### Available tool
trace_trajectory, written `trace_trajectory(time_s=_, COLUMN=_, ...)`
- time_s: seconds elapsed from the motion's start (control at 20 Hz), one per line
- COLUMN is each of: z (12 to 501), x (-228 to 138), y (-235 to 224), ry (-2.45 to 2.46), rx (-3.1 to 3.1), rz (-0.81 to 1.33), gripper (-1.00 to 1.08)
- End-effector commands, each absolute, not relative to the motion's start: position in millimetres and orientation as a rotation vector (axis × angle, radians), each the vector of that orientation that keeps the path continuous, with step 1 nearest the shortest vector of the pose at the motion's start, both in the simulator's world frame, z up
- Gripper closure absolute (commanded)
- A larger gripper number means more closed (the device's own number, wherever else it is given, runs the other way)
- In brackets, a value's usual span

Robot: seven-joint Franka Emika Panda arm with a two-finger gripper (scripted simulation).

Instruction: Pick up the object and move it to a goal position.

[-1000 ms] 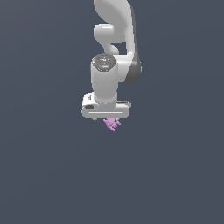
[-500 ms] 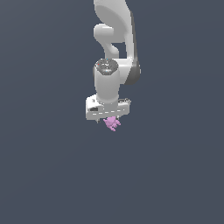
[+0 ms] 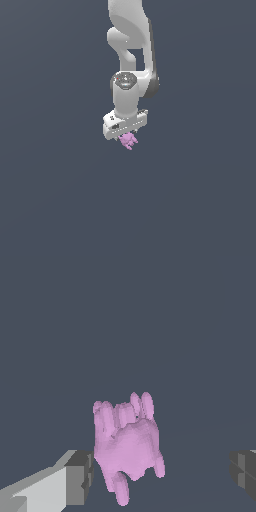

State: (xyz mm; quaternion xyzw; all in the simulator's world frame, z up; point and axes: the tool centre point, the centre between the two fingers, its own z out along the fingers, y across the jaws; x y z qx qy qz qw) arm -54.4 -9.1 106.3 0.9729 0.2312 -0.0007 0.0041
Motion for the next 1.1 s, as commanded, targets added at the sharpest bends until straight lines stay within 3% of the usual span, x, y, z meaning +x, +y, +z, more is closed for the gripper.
trace_trajectory(time_s=0.0, z=101, x=-61, y=-7, ry=0.811, rx=3.029, rz=-0.001, gripper=-0.92)
trace_trajectory(time_s=1.05, z=72, x=-77, y=-1, ry=0.996, rx=2.980, rz=0.000, gripper=-0.92)
